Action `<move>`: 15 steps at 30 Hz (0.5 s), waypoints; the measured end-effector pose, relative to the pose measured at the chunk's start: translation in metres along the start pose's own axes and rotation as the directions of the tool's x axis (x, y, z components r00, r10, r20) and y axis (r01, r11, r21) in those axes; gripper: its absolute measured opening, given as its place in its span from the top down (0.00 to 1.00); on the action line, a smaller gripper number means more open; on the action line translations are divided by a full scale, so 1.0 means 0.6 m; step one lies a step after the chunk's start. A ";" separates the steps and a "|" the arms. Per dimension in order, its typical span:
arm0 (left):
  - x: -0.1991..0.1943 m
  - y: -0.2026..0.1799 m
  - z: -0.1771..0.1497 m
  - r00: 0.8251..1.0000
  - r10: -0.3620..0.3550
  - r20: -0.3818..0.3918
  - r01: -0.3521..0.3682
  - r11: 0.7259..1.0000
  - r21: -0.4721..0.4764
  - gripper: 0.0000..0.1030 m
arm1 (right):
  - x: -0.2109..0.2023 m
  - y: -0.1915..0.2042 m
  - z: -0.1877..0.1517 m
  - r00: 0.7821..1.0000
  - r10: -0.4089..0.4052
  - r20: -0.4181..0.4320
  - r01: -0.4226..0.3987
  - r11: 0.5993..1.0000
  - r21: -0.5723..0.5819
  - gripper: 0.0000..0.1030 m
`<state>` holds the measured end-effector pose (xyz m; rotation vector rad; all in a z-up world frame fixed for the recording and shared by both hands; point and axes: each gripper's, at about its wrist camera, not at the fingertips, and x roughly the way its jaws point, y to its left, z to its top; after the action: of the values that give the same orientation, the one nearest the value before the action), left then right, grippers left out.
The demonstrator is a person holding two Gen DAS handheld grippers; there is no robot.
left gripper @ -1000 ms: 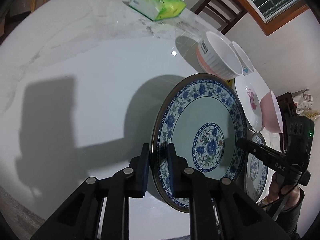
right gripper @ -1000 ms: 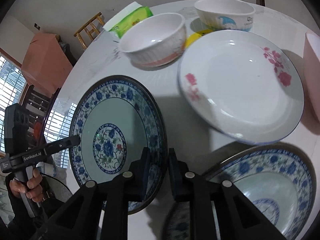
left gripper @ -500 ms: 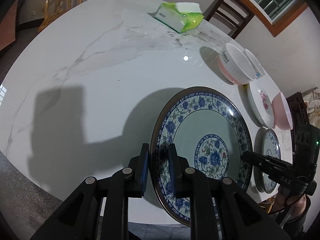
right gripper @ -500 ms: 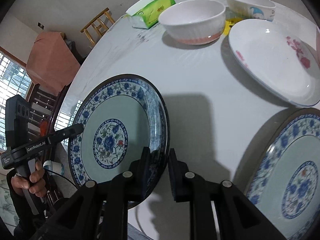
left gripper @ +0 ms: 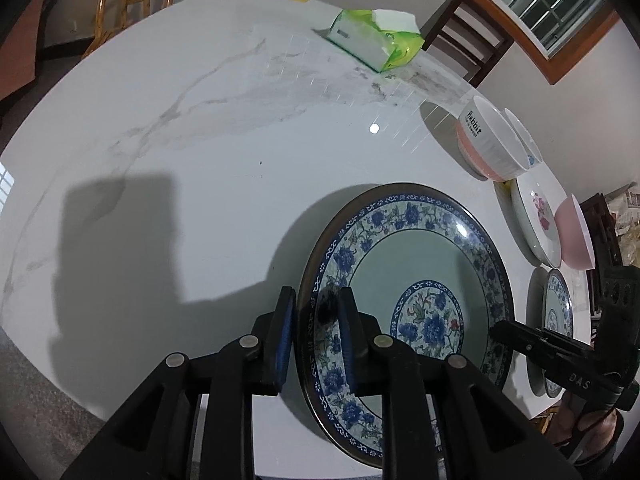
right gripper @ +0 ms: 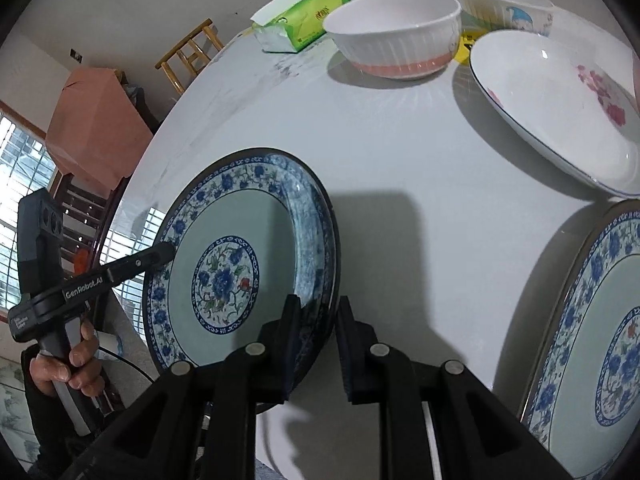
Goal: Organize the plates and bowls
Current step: 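Grasp the large blue-and-white plate rim with the right tool and lift it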
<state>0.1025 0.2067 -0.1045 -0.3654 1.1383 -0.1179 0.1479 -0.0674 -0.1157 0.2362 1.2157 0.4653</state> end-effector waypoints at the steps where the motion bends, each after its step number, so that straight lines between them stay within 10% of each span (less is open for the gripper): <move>1: 0.000 0.000 0.001 1.000 0.003 0.003 -0.003 1.000 0.004 0.81 | 0.004 0.002 0.001 1.000 0.001 -0.002 -0.001 1.000 -0.002 0.80; 5: -0.004 0.006 0.005 0.999 0.014 0.032 -0.014 1.000 -0.011 0.50 | 0.019 0.015 0.002 1.000 0.004 -0.001 -0.004 1.000 0.004 0.80; 15: -0.074 0.007 0.001 0.984 -0.006 0.178 0.013 0.999 -0.039 0.43 | -0.048 -0.025 -0.026 0.997 0.066 0.045 -0.066 0.998 0.000 0.79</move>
<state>0.0838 0.2232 -0.0675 -0.4088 0.9635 -0.0692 0.1287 -0.0951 -0.1033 0.2870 1.1674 0.5140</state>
